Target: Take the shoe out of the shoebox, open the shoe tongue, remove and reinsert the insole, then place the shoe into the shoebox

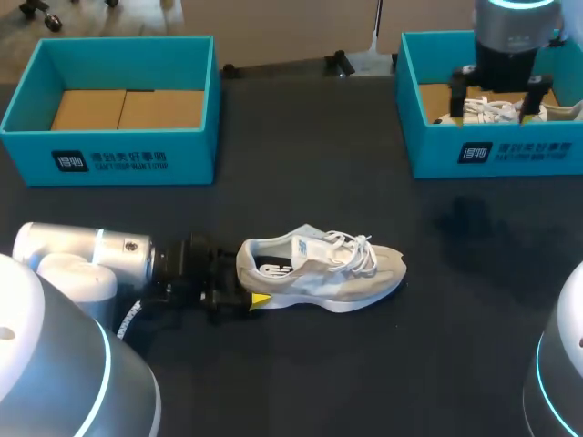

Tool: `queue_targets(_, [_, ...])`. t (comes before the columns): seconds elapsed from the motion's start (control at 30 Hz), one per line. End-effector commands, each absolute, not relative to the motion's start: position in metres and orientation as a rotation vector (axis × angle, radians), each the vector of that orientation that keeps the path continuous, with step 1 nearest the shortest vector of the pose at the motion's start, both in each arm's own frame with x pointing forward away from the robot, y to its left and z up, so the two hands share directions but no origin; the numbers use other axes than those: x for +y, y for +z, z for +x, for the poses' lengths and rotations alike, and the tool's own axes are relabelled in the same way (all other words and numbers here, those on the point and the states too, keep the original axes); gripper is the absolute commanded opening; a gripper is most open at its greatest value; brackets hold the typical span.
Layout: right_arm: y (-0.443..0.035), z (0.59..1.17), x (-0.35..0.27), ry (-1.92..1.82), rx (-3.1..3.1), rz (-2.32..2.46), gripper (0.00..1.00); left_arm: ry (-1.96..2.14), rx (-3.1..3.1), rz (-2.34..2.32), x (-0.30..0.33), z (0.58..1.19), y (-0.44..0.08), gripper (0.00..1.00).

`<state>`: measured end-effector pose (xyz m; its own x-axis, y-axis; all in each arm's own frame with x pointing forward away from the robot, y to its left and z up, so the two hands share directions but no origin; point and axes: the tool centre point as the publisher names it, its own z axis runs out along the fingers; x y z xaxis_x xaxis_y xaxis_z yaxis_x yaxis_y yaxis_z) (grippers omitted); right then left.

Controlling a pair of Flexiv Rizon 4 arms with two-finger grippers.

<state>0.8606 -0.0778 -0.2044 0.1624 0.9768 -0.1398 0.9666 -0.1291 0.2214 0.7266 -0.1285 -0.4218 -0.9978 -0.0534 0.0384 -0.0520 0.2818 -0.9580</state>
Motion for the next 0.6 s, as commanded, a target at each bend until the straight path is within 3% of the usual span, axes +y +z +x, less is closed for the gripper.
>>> queue_targets(0.03, [-0.210,0.849,-0.049,0.048,1.864,2.164,1.00,-1.876,2.516,-0.102,-0.129,0.726,-0.421,0.00])
queue_targets(0.6, [-0.227,0.803,0.049,0.100,2.043,2.171,1.00,-1.876,2.516,-0.102,-0.129,0.726,-0.421,0.00])
